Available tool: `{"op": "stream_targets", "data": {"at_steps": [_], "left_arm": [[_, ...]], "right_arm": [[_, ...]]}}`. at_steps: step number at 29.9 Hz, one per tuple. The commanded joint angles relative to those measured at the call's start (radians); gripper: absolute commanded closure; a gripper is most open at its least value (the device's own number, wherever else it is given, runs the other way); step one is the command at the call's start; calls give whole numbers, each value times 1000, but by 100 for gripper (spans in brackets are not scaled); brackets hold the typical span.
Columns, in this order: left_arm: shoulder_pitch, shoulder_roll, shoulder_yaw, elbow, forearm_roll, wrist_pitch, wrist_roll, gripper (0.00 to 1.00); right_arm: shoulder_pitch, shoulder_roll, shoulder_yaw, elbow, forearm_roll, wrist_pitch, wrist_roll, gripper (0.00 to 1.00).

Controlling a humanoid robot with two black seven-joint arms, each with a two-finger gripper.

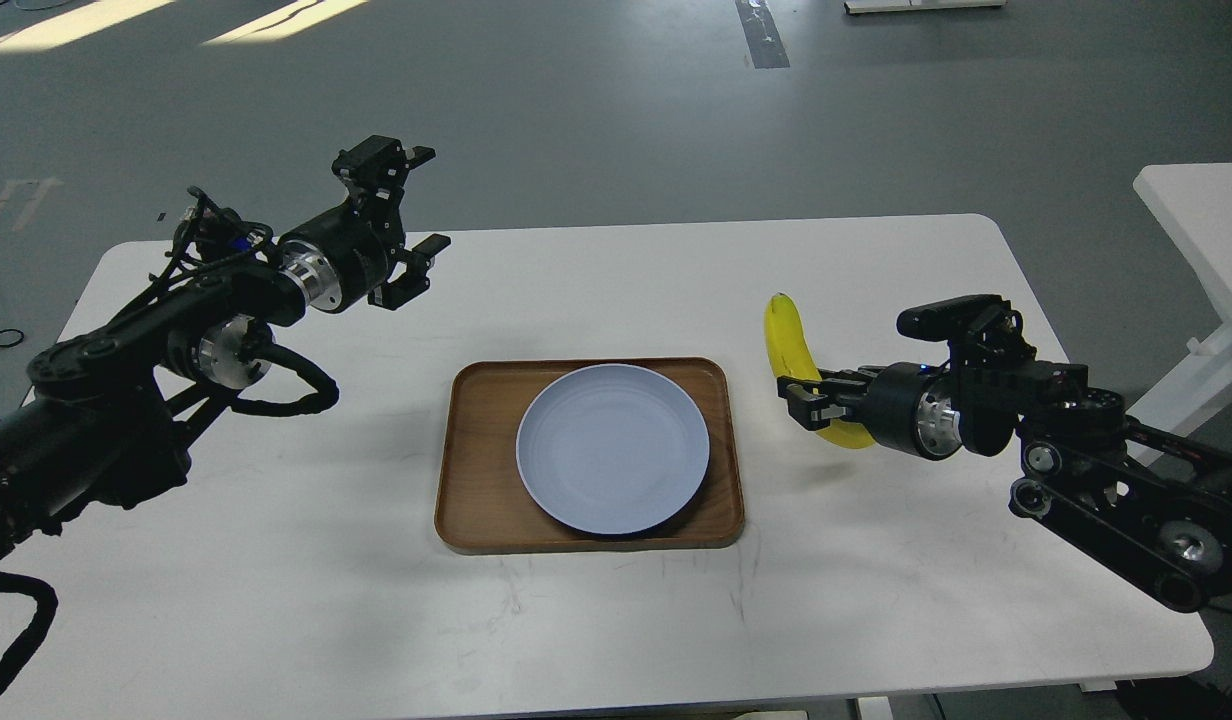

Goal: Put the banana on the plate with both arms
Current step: 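Carry the banana with the right gripper over the plate, then lower the banana onto the plate and open the right gripper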

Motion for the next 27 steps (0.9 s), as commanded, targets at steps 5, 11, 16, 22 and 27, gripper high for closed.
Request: {"op": "stream_targets", "data": {"at_steps": [5, 11, 16, 22, 27], "left_arm": [[2, 1, -1, 0, 18, -2, 0, 2], [2, 6, -1, 0, 18, 0, 0, 2], [2, 6, -3, 0, 18, 0, -1, 2], [2, 15, -4, 0, 18, 0, -4, 2], [2, 16, -4, 0, 17, 0, -9, 2]], "right_arm": [[121, 123, -129, 17, -7, 3, 37, 100], [169, 184, -238, 5, -13, 3, 37, 100], [165, 187, -247, -20, -13, 3, 37, 100], [154, 203, -247, -30, -10, -8, 34, 66], [120, 253, -249, -75, 1, -153, 34, 7]]}}
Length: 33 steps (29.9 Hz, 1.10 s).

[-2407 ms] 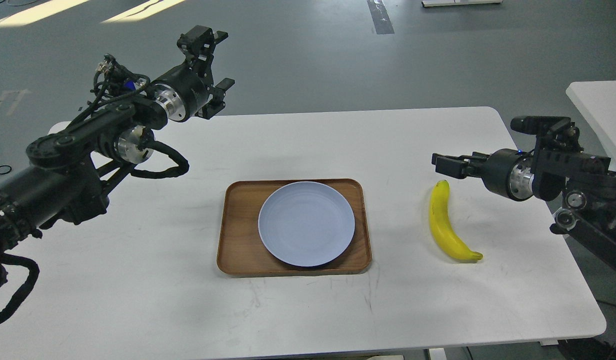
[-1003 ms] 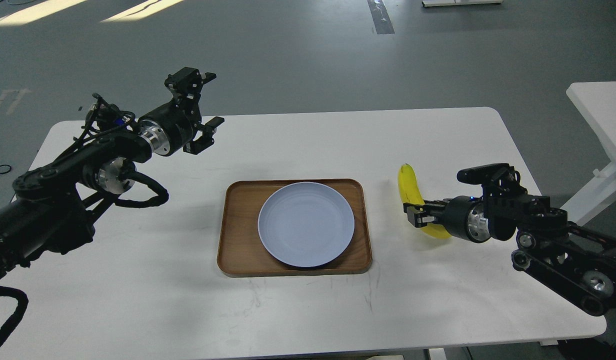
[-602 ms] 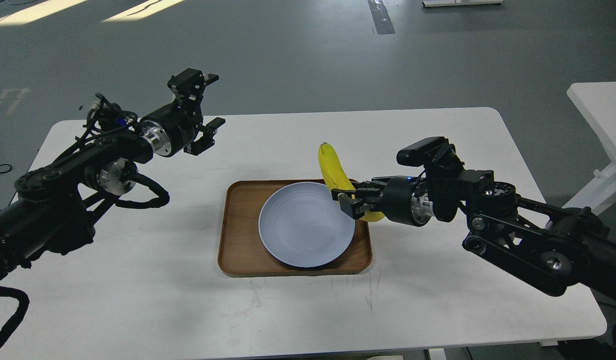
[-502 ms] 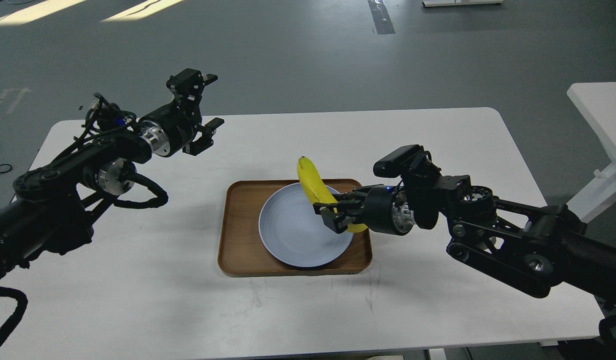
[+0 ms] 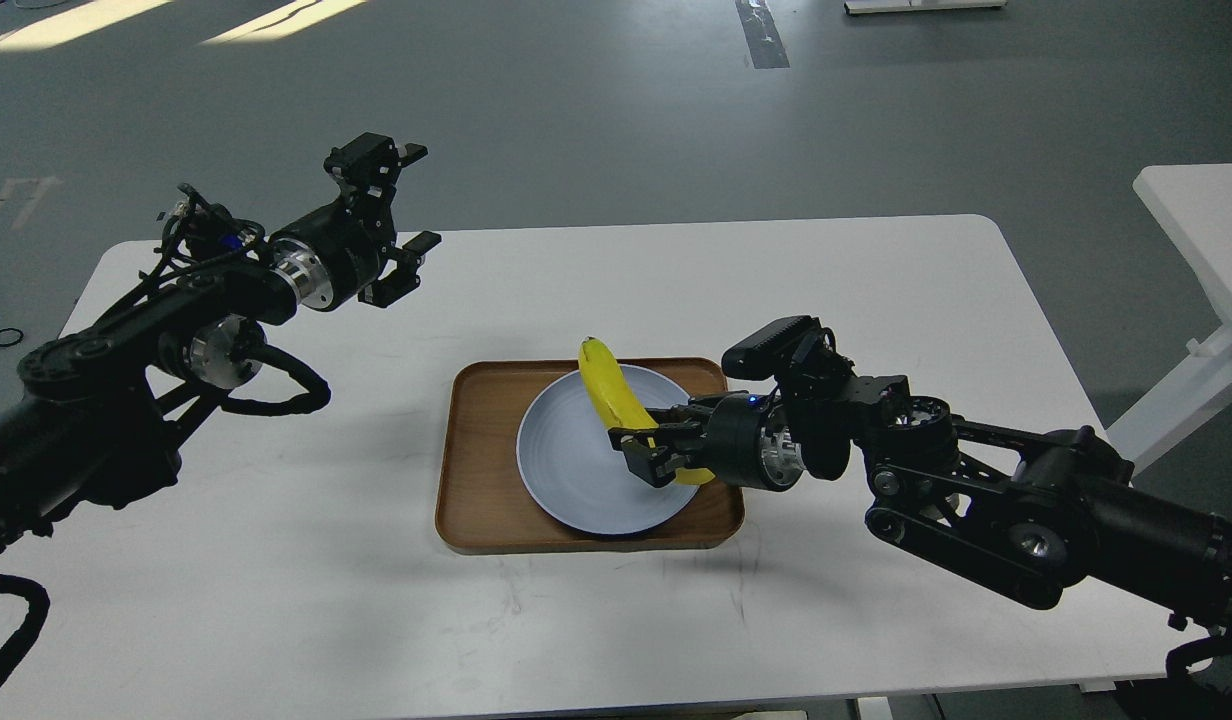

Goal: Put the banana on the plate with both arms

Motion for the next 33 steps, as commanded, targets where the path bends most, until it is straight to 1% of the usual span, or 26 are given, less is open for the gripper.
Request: {"op": "stream_targets", "data": {"at_steps": [1, 10, 13, 15, 16, 17, 19, 21, 23, 25, 27, 28, 29, 31, 33], "left_arm": [[2, 2, 2, 0, 0, 0, -1, 2], [2, -4, 0, -2, -2, -2, -1, 2], [2, -9, 0, 0, -2, -2, -1, 2], [2, -10, -9, -2, -3, -3, -1, 2], [2, -10, -12, -3, -6, -8, -1, 2], [2, -6, -14, -12, -12, -12, -1, 2], [2, 2, -15, -38, -15, -14, -1, 2], [6, 34, -40, -106, -18, -21, -1, 2], [26, 65, -72, -159, -18, -44, 0, 2], [43, 76, -99, -199, -18, -55, -1, 2], [83, 95, -158, -274, -18, -66, 0, 2], [97, 100, -169, -285, -18, -68, 0, 2], [119, 103, -182, -291, -18, -72, 0, 2], [135, 100, -192, -292, -18, -77, 0, 2], [155, 96, -205, -293, -18, -97, 0, 2]], "right_arm": [[-28, 24, -3, -21, 8, -114, -1, 3], [-21, 28, 20, -23, 28, -115, -4, 1], [-10, 26, 64, -21, 120, -128, -6, 1], [-8, 20, 169, -23, 301, -131, -10, 1], [-8, 18, 199, -23, 354, -134, -10, 2], [-13, 17, 257, -23, 468, -144, -12, 2], [-18, 11, 312, -24, 586, -154, -12, 2], [-18, -34, 400, -55, 826, -163, -23, 2], [-10, -54, 443, -113, 970, -163, -23, 2], [-8, -55, 471, -162, 1044, -161, -23, 2], [-8, -55, 539, -242, 1172, -151, -23, 2], [-10, -55, 553, -254, 1204, -145, -23, 2], [-21, -55, 579, -263, 1259, -128, -24, 2], [-31, -54, 607, -271, 1279, -91, -24, 1], [-70, -46, 652, -271, 1283, -10, -24, 1]]}}
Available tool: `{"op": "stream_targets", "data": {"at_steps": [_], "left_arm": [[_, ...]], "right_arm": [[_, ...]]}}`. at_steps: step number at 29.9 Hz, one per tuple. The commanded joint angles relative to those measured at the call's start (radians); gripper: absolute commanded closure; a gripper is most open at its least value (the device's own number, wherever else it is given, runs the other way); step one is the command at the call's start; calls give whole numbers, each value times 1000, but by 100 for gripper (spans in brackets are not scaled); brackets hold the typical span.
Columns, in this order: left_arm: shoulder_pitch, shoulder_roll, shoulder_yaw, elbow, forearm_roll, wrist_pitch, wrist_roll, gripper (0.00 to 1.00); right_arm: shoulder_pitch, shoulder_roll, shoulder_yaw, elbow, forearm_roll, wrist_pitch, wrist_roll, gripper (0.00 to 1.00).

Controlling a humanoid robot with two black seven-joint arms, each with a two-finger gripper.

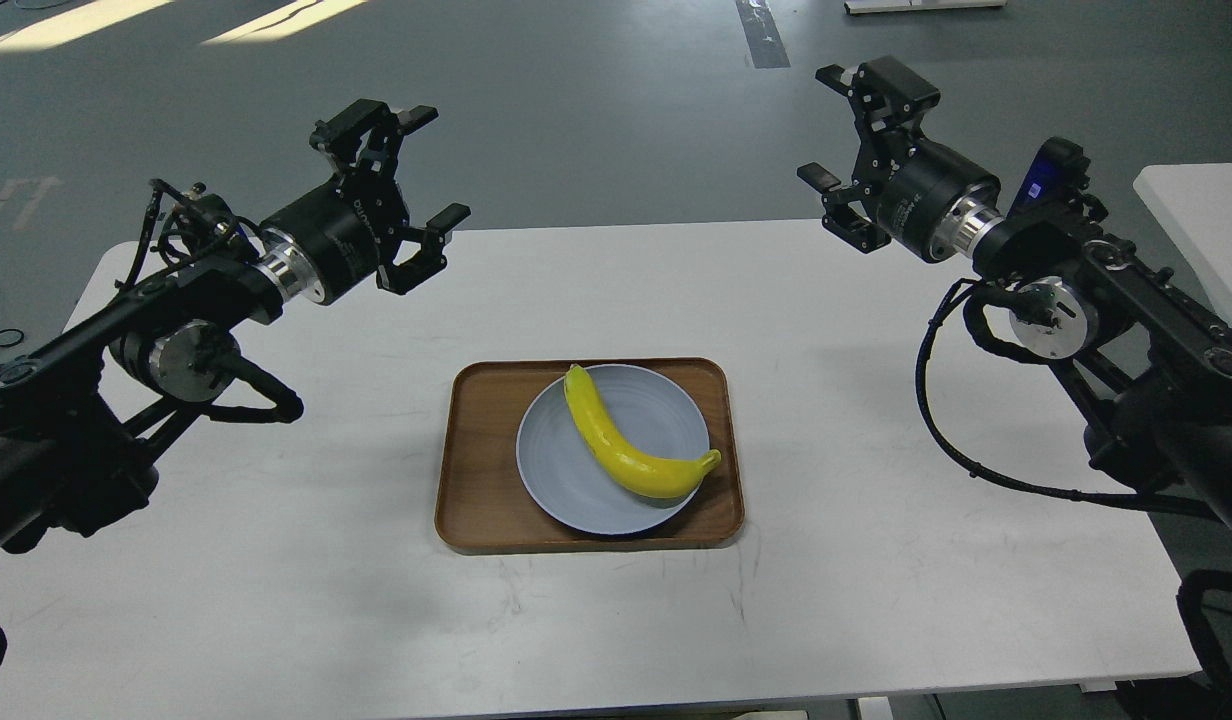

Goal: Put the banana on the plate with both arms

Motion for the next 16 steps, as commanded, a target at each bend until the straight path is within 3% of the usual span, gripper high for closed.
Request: {"op": "stream_targets", "data": {"at_steps": [1, 3, 7, 16], "left_arm": [[40, -5, -33, -7, 0, -43, 0, 2], [53, -7, -56, -10, 0, -75, 0, 2], [56, -7, -59, -12, 2, -78, 0, 2], [87, -21, -44, -2, 8, -52, 0, 2]], "right_arm": [[-62, 9, 76, -9, 23, 162, -2, 0], [-72, 9, 81, -29, 22, 267, -8, 0], [-75, 12, 88, -102, 11, 274, -40, 0], [-75, 26, 105, -132, 5, 273, -33, 0]]}}
